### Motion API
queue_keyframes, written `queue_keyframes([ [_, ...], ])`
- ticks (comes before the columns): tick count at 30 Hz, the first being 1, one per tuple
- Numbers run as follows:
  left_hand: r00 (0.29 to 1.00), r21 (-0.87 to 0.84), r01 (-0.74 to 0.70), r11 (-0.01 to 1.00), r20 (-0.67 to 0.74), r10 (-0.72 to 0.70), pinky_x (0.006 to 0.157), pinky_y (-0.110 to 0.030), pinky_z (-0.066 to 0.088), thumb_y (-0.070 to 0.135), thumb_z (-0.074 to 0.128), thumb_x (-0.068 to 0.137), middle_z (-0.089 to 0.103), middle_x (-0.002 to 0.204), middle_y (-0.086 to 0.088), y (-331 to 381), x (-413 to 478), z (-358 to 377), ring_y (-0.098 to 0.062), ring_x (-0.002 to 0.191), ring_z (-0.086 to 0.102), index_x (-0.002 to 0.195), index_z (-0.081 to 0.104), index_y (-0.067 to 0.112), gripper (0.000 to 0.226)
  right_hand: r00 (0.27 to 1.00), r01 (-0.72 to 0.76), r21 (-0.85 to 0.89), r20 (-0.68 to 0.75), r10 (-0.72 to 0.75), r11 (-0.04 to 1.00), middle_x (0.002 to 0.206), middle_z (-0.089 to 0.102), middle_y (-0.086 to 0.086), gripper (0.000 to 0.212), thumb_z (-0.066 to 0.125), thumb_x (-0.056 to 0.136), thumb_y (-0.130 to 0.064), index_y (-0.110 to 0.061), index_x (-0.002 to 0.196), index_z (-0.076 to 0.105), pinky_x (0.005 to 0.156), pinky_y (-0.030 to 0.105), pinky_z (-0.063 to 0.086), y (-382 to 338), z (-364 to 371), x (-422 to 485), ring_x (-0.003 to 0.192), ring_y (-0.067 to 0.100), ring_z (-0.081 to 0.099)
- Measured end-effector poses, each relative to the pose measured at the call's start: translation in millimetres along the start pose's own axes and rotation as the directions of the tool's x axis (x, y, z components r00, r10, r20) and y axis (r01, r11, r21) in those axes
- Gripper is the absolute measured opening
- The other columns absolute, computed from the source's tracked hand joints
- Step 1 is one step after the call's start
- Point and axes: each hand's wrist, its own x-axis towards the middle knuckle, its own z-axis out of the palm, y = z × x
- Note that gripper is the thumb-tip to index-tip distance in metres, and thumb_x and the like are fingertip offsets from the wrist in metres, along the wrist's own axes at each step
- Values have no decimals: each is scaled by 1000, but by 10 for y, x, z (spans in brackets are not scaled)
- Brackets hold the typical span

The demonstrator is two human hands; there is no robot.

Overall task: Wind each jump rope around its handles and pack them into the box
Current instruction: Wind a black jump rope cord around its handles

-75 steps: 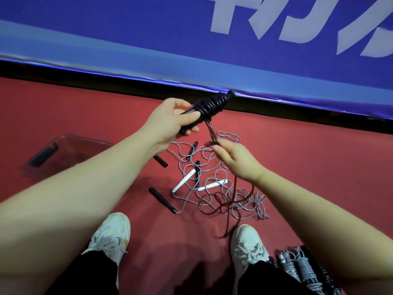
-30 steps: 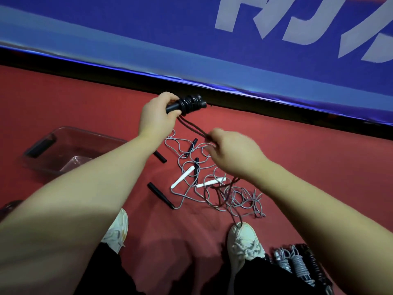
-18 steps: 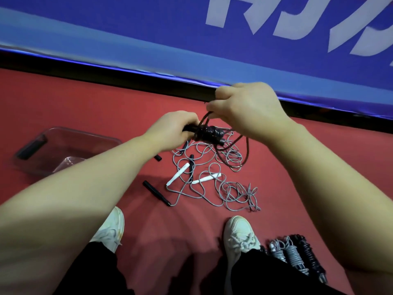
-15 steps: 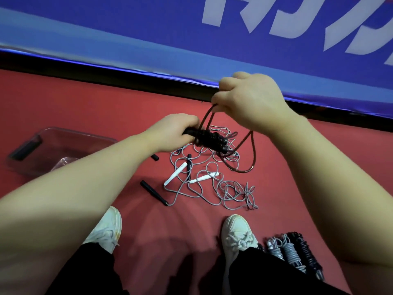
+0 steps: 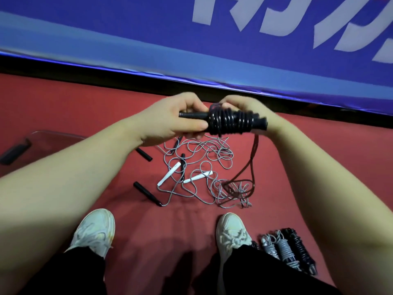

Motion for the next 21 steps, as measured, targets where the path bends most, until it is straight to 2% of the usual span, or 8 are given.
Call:
queue_keyframes([
  [3,997,-255,-45,966,-73,27,52,-19,45,-2,67,75,63,66,-3,34,43,-38,-14,56,59,106,50,16,40,990,-136,91,-30,140,986,62,39,-7,34,39,101,-23,-16,68,43,53,22,31,22,210,-117,51,4,32],
  [5,996,-293,-72,954,-78,52,54,-20,45,-2,64,75,61,75,-9,8,73,-33,-17,60,60,125,47,23,58,995,-91,211,-27,99,973,56,34,-11,41,30,101,-32,-13,66,40,50,22,26,45,395,-182,49,3,27],
  [9,970,-288,-79,954,-241,7,53,-15,43,-11,53,87,66,85,-2,-25,183,41,-10,58,56,124,55,10,43,993,-105,402,-1,115,910,60,35,-5,52,26,100,-37,5,93,56,48,20,26,83,620,-185,48,2,29],
  [10,950,-316,-63,947,-310,-40,52,-14,43,-10,51,89,64,86,-3,-39,210,28,-9,56,56,126,55,5,41,994,-90,458,-12,108,885,62,35,-6,44,29,100,-35,-2,101,58,47,17,27,55,650,-181,49,1,30],
  [12,894,-373,-51,926,-431,-125,51,-13,42,-7,51,90,62,85,-5,-81,244,-28,-8,53,56,127,54,1,38,993,-42,517,-73,93,855,64,36,-7,21,35,102,-24,-30,113,52,49,15,30,-13,708,-150,51,1,33],
  [15,825,-429,-67,901,-531,-192,50,-13,42,-6,52,91,63,86,-6,-175,274,-115,-7,52,57,126,55,3,36,960,-7,432,-249,127,902,67,45,-3,22,42,99,-17,-36,109,40,53,22,34,-66,808,-66,51,5,38],
  [18,785,-505,-87,859,-565,-253,49,-14,43,-4,50,92,62,89,-8,-209,298,-162,-9,54,57,126,54,2,34,905,-82,175,-398,146,981,76,60,-7,9,44,98,-20,-27,105,45,57,25,40,-106,853,19,53,2,47],
  [21,775,-556,-108,824,-566,-281,49,-14,42,-2,49,94,59,86,-7,-186,315,-157,-10,54,56,124,53,0,30,906,-217,46,-361,219,975,78,62,-9,17,37,101,-21,-17,100,54,64,30,41,-135,849,146,65,12,52],
])
